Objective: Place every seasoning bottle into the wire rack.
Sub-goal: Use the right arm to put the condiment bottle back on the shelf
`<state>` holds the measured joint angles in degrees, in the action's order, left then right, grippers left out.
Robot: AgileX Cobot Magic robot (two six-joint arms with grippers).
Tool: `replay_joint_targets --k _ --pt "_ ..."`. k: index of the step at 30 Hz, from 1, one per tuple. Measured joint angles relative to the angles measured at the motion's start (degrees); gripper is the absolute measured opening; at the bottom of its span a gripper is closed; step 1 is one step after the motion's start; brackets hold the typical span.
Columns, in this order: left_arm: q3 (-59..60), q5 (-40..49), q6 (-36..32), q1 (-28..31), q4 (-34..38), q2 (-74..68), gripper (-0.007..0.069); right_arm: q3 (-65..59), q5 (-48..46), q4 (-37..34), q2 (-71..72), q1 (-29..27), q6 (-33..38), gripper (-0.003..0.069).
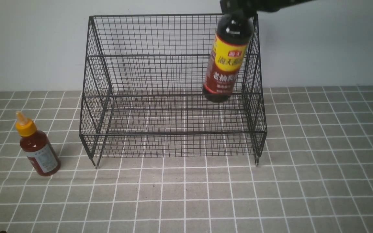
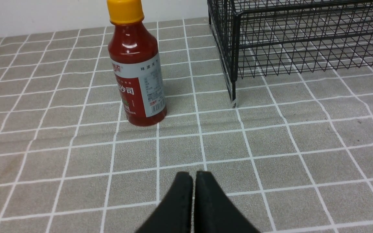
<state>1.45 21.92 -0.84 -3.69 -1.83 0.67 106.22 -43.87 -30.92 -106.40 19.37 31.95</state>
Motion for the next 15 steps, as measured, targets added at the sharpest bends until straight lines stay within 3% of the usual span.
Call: replay_joint_targets --k 15 --pt "0.0 0.0 0.0 0.0 0.0 0.0 -0.0007 0.3 -3.5 1.8 -5.9 0.1 3.3 0.027"
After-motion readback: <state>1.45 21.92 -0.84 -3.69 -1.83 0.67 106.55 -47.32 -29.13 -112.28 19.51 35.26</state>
